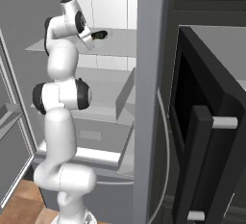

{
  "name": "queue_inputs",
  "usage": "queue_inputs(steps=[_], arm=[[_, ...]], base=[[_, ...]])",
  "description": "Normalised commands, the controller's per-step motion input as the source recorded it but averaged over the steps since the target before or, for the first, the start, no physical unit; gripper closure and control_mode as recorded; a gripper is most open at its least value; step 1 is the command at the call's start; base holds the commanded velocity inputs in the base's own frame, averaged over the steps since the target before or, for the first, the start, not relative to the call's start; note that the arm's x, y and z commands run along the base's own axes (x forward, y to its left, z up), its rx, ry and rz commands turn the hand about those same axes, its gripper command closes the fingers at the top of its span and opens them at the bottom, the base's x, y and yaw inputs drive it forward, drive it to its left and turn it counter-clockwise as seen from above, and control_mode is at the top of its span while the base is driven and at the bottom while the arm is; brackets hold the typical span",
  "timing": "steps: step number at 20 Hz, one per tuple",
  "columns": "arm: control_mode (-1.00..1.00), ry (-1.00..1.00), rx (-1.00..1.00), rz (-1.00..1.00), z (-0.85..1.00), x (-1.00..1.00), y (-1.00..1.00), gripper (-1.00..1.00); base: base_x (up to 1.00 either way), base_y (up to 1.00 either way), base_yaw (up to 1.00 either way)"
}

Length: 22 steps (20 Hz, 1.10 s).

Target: Place the tupperware containing the fish and eggplant meal in the microwave. Close the microwave door and press the start button to reheat the meal.

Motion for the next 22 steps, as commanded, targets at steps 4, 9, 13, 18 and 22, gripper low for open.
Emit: queue_inputs(steps=[4, 9, 13, 18, 22], arm=[[-1.0, -0.06, 0.0, 0.0, -0.12, -0.01, 0.0, 1.0], [-1.0, -0.1, 0.0, 0.0, -0.04, -0.72, -0.06, 1.0], [-1.0, 0.01, 0.0, 0.0, 0.0, -1.0, -0.1, 1.0], [-1.0, 0.01, 0.0, 0.0, -0.13, -1.0, -0.15, 1.0], [-1.0, 0.07, 0.0, 0.02, -0.29, -1.0, -0.08, 1.0]], base=[[0.0, 0.0, 0.0], [0.0, 0.0, 0.0], [0.0, 0.0, 0.0], [0.0, 0.0, 0.0], [0.0, 0.0, 0.0]])
